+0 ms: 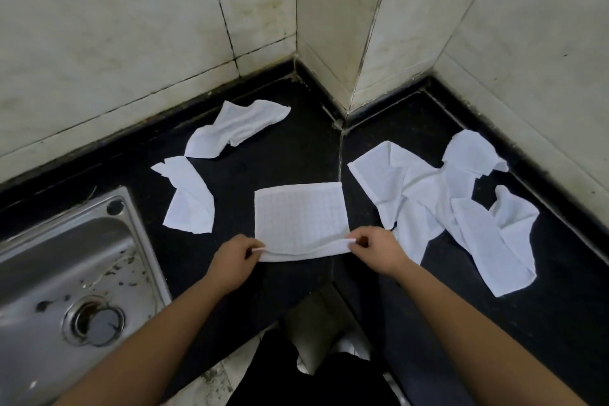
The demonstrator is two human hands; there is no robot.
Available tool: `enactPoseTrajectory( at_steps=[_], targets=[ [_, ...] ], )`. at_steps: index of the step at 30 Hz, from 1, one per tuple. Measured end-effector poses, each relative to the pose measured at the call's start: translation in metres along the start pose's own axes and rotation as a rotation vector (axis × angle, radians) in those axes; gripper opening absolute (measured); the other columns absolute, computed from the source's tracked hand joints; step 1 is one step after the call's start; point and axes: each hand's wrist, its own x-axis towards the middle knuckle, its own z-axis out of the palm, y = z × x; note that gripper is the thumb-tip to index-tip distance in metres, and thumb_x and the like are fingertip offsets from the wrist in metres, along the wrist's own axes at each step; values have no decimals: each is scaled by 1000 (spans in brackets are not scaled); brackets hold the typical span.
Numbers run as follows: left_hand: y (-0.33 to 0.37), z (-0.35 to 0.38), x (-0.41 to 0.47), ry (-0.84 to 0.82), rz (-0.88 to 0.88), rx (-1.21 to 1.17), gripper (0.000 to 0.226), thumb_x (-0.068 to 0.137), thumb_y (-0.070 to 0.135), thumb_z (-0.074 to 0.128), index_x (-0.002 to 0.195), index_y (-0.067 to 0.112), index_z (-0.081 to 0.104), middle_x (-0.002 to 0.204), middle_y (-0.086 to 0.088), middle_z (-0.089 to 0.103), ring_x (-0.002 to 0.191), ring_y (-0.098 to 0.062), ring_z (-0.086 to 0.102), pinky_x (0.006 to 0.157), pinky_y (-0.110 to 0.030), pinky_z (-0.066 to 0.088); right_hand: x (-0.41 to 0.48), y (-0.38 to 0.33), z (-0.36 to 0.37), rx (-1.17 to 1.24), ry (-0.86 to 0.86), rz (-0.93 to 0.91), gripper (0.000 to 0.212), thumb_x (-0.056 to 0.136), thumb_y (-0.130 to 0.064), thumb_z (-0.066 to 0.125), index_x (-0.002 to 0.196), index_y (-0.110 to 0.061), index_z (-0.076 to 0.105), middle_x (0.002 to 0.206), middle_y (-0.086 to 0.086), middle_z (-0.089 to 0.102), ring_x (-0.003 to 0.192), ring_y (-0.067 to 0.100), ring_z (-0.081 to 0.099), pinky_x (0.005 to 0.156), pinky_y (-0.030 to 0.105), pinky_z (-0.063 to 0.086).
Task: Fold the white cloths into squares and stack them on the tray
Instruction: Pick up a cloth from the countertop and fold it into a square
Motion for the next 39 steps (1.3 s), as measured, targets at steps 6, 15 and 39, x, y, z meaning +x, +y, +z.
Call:
enactPoseTrajectory(
  at_steps=[6,15,39],
  targets=[
    [8,-20,53,184,-338,-411,15,86,18,75,99,20,67,91,6,65,90,-14,62,85,-29,50,50,-19,-6,349,129,92,18,87,-21,75,104,-25,70,83,-8,64,81,4,61,78,9,44],
    [4,-24,116,276,-378,-483,16,89,20,72,104,16,72,96,3,67,89,-11,61,84,-22,46,111,-31,-9,357,298,146,17,92,-25,69,108,-23,74,88,-8,67,81,5,60,77,6,42],
    [-6,17,105,52,279,611,71,101,57,12,157,13,16,165,-14,3,153,-28,4,120,-57,14,98,-24,47,-662,164,-290,73,102,-59,17,160,-15,3,167,12,-6,154,28,-6,124,50,6]
  ],
)
